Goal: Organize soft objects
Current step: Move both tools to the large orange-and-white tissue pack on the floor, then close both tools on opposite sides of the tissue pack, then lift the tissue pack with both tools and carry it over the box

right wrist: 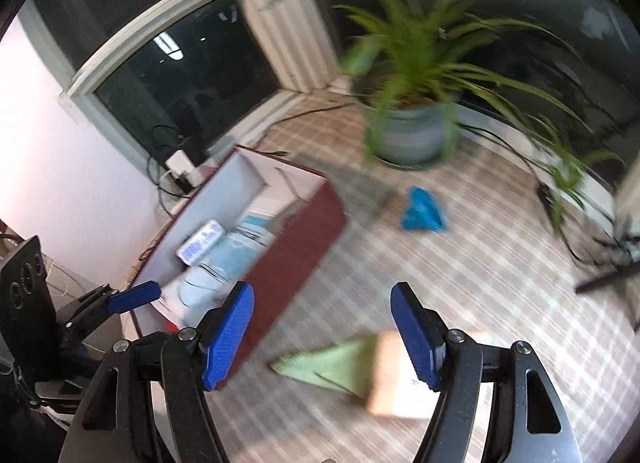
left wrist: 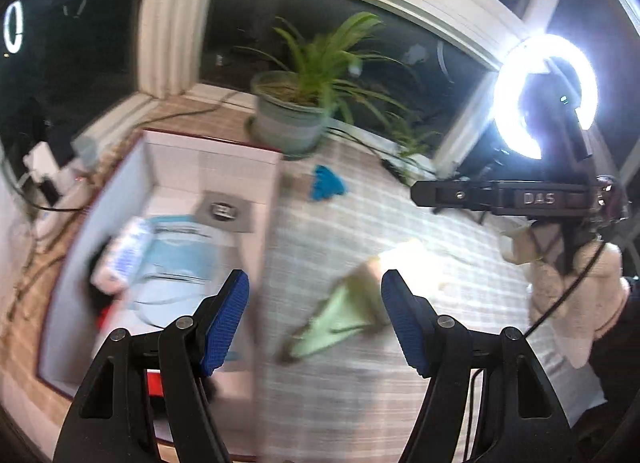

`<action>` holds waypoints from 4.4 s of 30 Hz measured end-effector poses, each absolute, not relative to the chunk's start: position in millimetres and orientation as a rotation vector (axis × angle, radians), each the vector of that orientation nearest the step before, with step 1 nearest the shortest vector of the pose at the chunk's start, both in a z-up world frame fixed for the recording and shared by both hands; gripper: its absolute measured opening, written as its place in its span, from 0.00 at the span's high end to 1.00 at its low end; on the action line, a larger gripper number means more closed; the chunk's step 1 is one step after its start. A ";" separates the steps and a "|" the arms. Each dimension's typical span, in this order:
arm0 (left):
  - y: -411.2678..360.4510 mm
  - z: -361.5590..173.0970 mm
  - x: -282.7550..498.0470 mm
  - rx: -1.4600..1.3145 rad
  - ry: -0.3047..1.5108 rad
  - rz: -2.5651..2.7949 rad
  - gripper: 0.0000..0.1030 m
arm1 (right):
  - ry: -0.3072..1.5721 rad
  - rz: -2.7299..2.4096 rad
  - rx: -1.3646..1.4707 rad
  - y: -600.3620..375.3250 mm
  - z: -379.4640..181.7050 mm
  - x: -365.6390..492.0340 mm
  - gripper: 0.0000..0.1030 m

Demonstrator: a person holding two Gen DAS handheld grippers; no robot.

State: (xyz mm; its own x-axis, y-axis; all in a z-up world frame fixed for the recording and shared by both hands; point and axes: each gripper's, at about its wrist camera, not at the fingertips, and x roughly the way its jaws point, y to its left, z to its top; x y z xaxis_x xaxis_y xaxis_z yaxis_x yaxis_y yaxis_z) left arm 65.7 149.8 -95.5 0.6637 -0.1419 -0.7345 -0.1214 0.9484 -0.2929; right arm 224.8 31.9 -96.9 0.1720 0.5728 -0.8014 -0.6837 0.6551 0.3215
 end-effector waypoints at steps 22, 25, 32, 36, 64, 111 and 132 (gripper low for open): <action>62.5 -185.0 122.8 -0.465 1.043 -0.129 0.34 | 1.303 0.768 0.115 -108.0 -191.6 263.4 0.35; 61.6 -193.2 129.4 -0.483 1.057 -0.118 0.34 | 1.330 0.766 0.126 -105.6 -205.7 268.0 0.35; 58.3 -204.9 145.7 -0.473 1.066 -0.098 0.35 | 1.374 0.759 0.137 -99.7 -229.2 274.7 0.35; 58.5 -210.5 152.2 -0.477 1.070 -0.104 0.37 | 1.386 0.761 0.132 -96.5 -236.3 275.8 0.39; 45.3 -182.9 134.9 -0.424 0.987 -0.194 0.57 | 1.346 0.769 0.124 -98.5 -216.2 250.3 0.56; 248.9 -118.5 -18.7 -0.443 0.742 0.005 0.57 | 1.127 0.995 0.009 98.8 -115.3 98.5 0.56; 296.2 -144.6 2.5 -0.446 0.792 0.002 0.57 | 1.163 0.903 -0.008 154.6 -139.5 112.3 0.55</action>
